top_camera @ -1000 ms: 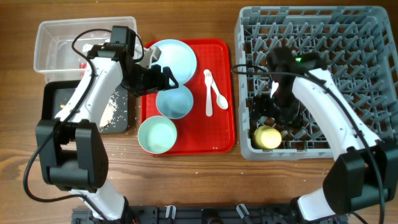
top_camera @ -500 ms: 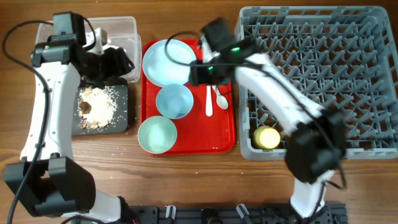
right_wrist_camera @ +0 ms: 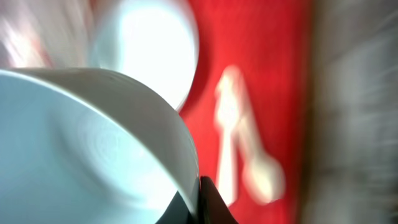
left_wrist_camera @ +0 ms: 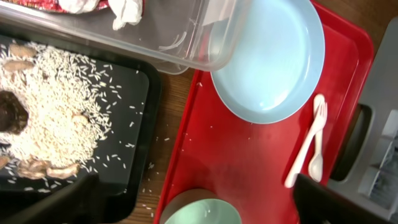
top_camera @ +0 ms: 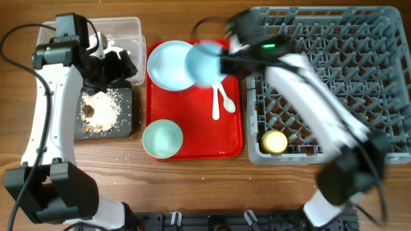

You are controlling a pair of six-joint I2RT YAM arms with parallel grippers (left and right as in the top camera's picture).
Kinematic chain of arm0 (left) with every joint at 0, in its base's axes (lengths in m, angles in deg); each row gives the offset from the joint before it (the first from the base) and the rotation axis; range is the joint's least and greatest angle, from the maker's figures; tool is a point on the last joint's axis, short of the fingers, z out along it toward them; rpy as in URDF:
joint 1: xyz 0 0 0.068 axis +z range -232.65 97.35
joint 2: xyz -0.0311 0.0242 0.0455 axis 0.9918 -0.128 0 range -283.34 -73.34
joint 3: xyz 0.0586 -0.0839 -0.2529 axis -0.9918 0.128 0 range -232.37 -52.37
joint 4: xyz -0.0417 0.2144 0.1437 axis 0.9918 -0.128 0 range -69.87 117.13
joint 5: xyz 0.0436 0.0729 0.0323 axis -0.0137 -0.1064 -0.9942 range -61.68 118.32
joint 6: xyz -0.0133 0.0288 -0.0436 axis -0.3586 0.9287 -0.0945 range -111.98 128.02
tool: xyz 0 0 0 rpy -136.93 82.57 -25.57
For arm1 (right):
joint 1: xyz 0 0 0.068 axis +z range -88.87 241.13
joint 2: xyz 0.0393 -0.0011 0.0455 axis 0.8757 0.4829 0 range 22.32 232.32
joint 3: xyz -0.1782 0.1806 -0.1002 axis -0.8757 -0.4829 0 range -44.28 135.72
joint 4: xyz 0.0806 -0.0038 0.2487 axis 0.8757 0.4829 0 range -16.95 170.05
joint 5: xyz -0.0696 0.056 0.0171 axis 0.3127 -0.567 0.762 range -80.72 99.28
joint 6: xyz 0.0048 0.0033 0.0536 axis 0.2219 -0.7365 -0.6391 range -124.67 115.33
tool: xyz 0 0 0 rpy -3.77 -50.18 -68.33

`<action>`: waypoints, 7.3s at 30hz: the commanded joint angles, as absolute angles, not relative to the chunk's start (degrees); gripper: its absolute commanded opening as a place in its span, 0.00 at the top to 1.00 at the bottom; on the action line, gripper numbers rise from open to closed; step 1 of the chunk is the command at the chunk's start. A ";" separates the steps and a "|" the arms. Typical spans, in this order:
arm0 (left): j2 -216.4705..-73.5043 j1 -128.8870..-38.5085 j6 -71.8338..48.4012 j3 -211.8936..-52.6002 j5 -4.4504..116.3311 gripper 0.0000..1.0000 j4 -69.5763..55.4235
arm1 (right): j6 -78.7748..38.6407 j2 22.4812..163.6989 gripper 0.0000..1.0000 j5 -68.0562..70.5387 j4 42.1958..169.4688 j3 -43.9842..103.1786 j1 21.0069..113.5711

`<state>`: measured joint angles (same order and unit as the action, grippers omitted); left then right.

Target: Sort waste into correct bins and load items into the dishwasher rack

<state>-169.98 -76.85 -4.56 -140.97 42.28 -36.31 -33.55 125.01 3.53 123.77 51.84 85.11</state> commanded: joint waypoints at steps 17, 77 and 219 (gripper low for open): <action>-169.78 -76.69 -4.47 -141.58 41.71 0.00 -33.12 | 25.11 146.65 0.96 73.66 83.35 52.40 82.45; -169.78 -76.69 -4.47 -141.58 41.71 0.00 -33.12 | -19.63 108.60 0.96 82.82 133.38 31.84 91.47; -169.78 -76.69 -4.47 -141.58 41.71 0.00 -33.12 | -43.74 148.66 0.63 7.77 107.66 40.67 92.04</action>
